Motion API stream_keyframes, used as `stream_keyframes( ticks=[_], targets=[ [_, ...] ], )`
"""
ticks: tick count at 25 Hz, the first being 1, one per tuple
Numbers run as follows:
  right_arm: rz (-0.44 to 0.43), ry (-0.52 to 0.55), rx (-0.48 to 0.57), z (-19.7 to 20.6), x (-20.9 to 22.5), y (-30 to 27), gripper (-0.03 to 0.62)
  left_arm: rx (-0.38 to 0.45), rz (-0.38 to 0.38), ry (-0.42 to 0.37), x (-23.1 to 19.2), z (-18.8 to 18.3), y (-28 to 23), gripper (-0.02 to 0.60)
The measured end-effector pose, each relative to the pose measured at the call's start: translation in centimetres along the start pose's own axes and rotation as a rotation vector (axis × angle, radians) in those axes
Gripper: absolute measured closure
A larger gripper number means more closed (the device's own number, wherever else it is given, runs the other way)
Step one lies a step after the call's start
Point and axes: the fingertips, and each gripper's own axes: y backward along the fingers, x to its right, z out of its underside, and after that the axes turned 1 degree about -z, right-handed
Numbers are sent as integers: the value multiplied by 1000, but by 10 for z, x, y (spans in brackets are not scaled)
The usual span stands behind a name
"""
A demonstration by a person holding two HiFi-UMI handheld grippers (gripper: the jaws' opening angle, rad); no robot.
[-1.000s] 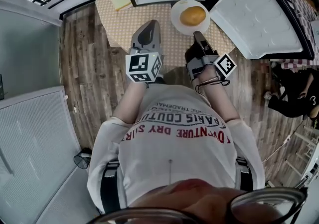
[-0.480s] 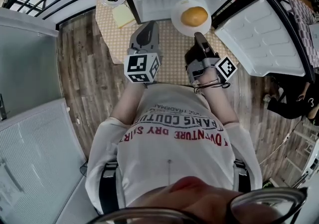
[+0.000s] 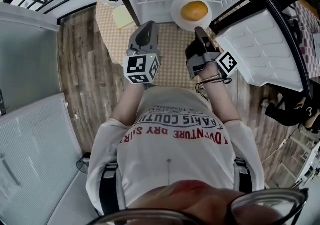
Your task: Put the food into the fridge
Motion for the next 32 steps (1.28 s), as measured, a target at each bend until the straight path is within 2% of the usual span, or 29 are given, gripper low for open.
stream_keyframes(
  ticks=[19,32],
  targets=[
    [66,11,-8,-41,14,-75,562,-45,-72,25,-14,19,-29,554],
    [99,-8,-16,-45,25,-100,562,-65,-93,44,-20,28,-43,554]
  ],
)
